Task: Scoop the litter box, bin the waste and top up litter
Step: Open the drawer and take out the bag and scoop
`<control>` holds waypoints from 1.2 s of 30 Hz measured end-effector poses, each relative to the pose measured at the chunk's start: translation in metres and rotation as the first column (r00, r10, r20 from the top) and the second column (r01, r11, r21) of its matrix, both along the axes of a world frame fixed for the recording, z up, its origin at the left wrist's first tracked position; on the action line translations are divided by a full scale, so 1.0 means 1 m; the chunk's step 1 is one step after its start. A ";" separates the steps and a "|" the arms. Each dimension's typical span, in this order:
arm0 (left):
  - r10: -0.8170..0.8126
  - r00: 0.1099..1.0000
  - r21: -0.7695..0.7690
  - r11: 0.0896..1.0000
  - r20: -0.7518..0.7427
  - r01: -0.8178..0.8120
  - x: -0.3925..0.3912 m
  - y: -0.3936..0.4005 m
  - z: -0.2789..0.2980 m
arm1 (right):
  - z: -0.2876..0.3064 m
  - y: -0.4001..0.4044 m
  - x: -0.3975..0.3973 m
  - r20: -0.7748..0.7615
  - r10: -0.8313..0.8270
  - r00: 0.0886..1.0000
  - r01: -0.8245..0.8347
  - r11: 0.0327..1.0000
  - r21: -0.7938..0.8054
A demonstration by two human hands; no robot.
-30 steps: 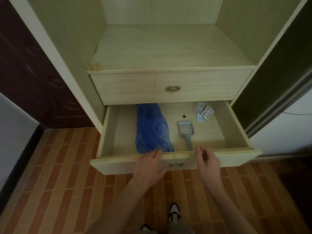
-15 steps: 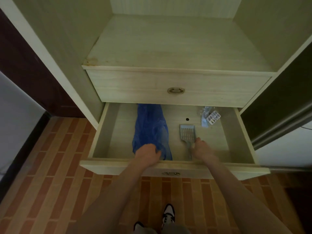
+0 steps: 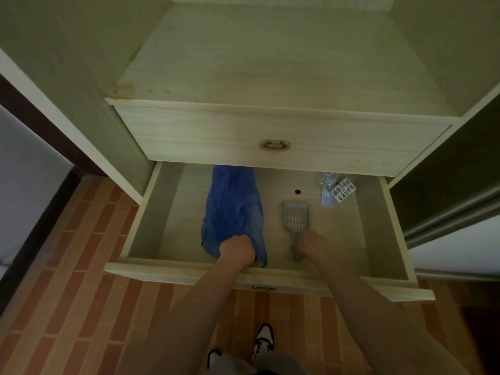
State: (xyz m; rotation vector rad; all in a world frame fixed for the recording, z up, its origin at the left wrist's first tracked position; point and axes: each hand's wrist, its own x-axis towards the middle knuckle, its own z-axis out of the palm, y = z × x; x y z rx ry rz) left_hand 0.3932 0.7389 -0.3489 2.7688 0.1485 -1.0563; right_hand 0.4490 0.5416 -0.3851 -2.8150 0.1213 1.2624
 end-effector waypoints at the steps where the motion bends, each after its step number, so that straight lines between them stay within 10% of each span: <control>1: 0.013 1.000 -0.013 1.000 -0.008 -0.014 0.002 -0.001 -0.002 | -0.003 -0.002 0.000 -0.001 0.009 1.000 -0.009 1.000 0.009; 13: 0.176 0.926 -0.077 0.974 -0.334 -0.212 0.016 -0.032 -0.033 | -0.011 -0.003 -0.010 0.050 -0.061 0.997 0.056 0.995 0.081; 27: 0.095 0.992 -0.015 0.995 -0.082 -0.096 0.017 -0.022 -0.048 | -0.022 -0.008 -0.013 0.076 -0.175 0.982 0.159 0.971 0.179; 36: 0.307 0.905 -0.391 0.903 0.296 -0.179 0.001 0.010 0.002 | 0.001 -0.003 -0.017 0.100 -0.502 0.859 0.398 0.778 0.486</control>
